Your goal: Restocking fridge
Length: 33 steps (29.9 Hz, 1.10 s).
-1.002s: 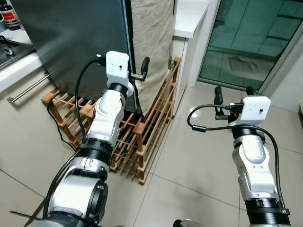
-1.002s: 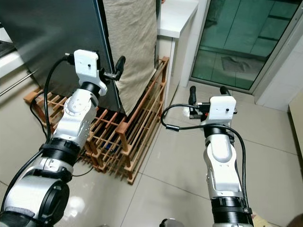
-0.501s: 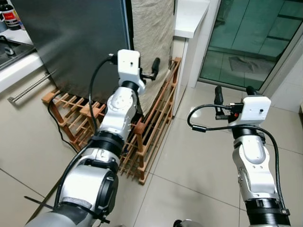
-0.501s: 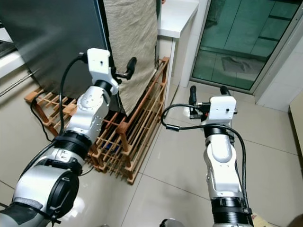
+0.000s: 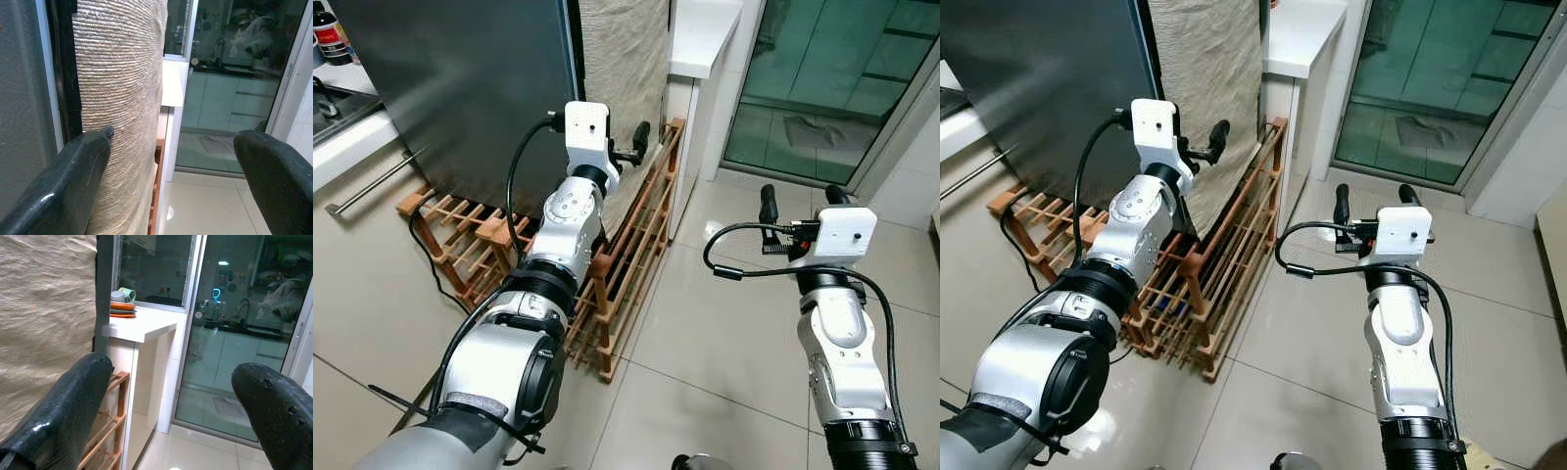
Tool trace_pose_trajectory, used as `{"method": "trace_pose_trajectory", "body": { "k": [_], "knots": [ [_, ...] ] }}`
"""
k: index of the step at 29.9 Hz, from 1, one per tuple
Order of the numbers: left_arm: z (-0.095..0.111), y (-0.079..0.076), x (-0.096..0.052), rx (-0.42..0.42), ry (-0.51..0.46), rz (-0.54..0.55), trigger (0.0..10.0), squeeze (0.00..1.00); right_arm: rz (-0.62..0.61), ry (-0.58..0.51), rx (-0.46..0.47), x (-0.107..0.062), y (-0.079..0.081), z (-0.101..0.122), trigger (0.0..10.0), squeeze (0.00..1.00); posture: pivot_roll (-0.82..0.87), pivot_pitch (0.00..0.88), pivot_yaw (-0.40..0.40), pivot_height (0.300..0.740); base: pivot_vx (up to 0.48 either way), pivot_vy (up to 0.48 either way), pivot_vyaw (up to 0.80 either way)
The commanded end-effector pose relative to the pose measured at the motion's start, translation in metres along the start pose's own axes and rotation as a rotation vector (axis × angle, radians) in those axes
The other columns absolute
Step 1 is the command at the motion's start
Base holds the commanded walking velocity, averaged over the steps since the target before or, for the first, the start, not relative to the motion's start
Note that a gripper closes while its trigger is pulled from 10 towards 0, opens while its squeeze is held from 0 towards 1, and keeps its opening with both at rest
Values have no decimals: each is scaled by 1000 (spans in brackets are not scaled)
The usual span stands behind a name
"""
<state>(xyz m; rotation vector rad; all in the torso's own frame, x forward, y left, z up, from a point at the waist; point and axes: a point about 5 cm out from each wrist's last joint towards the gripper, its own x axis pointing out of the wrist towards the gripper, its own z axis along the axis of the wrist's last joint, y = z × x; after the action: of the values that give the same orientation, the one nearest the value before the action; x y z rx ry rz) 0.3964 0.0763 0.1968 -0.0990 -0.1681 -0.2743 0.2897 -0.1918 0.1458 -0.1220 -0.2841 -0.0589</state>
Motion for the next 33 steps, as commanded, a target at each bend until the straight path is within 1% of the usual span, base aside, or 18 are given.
{"method": "trace_pose_trajectory", "body": {
  "k": [1,6,7,12,13,14,15,16,17,18,19,20,21,24,25,26,28,33],
  "knots": [
    [-3,6,-7,-2,-10,-5,10000,0,-20,-17,-19,-3,-6,6,10000,0,-178,0,49,740,0,0,0],
    [-12,12,-22,-17,-2,-8,10000,0,-27,-21,-13,-8,-7,9,10000,0,-172,0,44,740,0,0,0],
    [-15,22,-35,-50,0,26,10000,0,-22,-15,-4,-13,-5,10,10000,0,-157,0,31,740,0,0,0],
    [-11,28,-51,-75,-39,58,10000,0,-30,-25,-3,-15,-6,14,10000,0,-129,0,17,740,0,0,0],
    [-7,30,-58,-77,-59,61,10000,0,-49,-45,-7,-15,-9,20,10000,0,-123,0,13,740,0,0,0],
    [8,31,-75,-59,-126,50,10000,0,-79,-91,-28,-22,-15,36,10000,0,-107,0,-1,740,0,0,0],
    [8,31,-75,-59,-126,50,10000,0,-79,-91,-28,-22,-15,36,10000,0,-107,0,-1,740,0,0,0],
    [26,32,-96,-6,-212,35,10000,0,-84,-145,-66,-33,-20,53,10000,0,-101,0,-7,740,0,0,0],
    [33,32,-106,21,-244,32,10000,0,-79,-171,-86,-37,-21,61,10000,0,-101,0,-7,740,0,0,0],
    [40,35,-116,61,-271,76,10000,0,-86,-206,-99,-41,-23,71,10000,0,-102,0,-15,740,0,0,0],
    [44,41,-121,53,-270,156,10000,0,-101,-238,-96,-42,-26,80,10000,0,-99,0,-20,740,0,0,0],
    [48,46,-121,-4,-271,226,10000,0,-116,-267,-76,-40,-28,88,10000,0,-93,0,-25,740,0,0,0],
    [58,44,-118,-13,-309,231,10000,0,-131,-302,-64,-35,-29,96,10000,0,-91,0,-29,740,0,0,0],
    [81,27,-104,-15,-404,160,10000,0,-153,-358,-52,-18,-26,108,10000,0,-93,0,-33,740,0,0,0],
    [81,27,-104,-15,-404,160,10000,0,-153,-358,-52,-18,-26,108,10000,0,-93,0,-33,740,0,0,0],
    [80,18,-103,-23,-394,88,10000,0,-135,-336,-56,-16,-22,102,10000,0,-98,0,-31,740,0,0,0],
    [82,14,-104,-28,-398,48,10000,0,-125,-318,-71,-16,-21,98,10000,0,-101,0,-27,740,133,0,0],
    [87,12,-104,-37,-409,60,10000,0,-124,-305,-88,-13,-22,98,10000,0,-110,0,-19,740,371,0,0]
  ]
}}
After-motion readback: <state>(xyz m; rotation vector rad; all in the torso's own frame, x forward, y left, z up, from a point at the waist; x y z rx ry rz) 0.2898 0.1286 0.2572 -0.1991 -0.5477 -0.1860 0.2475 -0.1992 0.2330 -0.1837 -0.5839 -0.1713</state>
